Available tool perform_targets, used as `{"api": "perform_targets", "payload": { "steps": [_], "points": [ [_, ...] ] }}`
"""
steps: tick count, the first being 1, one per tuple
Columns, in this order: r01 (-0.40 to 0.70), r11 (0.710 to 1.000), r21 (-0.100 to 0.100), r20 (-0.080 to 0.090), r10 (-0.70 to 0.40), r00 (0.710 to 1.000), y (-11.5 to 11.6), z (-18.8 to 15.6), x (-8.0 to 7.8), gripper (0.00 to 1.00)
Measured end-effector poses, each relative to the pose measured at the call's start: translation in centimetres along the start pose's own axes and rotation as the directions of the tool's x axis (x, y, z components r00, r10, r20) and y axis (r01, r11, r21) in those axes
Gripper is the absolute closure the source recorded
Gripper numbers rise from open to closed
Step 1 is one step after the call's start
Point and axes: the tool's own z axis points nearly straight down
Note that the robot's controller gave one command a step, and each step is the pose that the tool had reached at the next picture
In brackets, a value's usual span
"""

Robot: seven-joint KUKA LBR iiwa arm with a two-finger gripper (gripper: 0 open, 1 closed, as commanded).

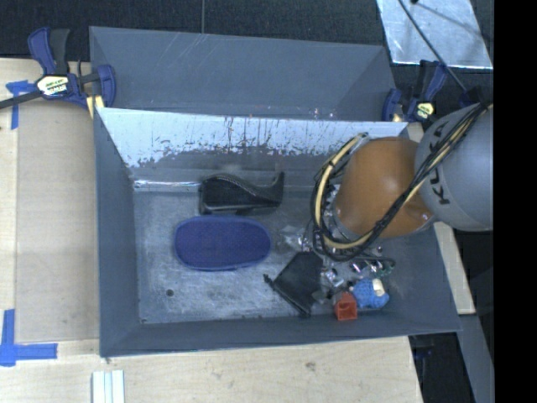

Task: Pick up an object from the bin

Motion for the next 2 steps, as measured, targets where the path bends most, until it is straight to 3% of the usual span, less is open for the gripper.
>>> {"api": "perform_targets", "payload": {
  "steps": [1,2],
  "points": [
    [0.001,1.0,-0.001,-0.002,-0.001,1.0,0.0,0.1,0.1,1.0],
    [0.005,1.0,0.003,0.003,-0.006,1.0,-1.5,-15.5,0.0,1.0]
  ]
}}
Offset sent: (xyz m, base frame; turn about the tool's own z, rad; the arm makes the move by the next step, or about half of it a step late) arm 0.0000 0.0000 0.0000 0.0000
